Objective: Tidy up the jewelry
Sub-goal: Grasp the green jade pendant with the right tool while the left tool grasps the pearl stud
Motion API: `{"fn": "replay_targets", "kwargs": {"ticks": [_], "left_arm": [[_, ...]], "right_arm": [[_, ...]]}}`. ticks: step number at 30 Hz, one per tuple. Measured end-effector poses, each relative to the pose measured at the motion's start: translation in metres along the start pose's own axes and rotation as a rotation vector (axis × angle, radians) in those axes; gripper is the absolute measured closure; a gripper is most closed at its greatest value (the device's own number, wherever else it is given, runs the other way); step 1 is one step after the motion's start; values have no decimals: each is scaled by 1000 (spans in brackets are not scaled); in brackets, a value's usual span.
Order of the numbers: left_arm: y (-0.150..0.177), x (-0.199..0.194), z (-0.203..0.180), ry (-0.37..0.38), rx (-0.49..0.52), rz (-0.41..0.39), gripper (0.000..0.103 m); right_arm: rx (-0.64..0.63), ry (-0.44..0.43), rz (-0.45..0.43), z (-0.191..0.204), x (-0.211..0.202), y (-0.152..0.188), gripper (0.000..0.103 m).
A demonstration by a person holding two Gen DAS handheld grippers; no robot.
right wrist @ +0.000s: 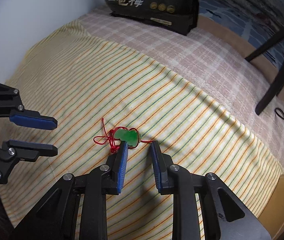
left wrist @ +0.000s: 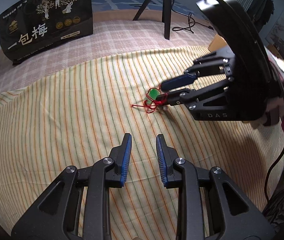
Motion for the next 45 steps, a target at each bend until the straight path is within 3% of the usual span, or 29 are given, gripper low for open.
{"fn": "replay_targets", "kwargs": {"ticks": [5, 10, 26, 32, 45], "left_arm": [[2, 2, -1, -5, 4, 7, 78], [5, 7, 0, -7, 9, 22, 78], [2, 13, 5, 6, -31, 3, 78], [-11, 27, -11, -3, 9, -23, 78], [-26, 51, -41, -25, 120, -27, 78]], "right_arm": [[-185, 45, 22, 12, 2, -7, 81], [-255, 33, 35, 15, 6, -15, 81], [-91, -53, 41, -10, 16, -33, 88], [-8, -42, 36, -24, 8, -21, 88], [41, -2, 41, -47, -4, -5, 88]]}}
Point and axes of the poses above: each gripper's, at about its wrist camera, not at the fingertips, and x roughly the way its jaws point, z to its left, y to its underside, the point moved 8 cm from there along x, roughly the way its jaws point, and after that the axes turned 2 degrees about -y, right-handed, at the moved point
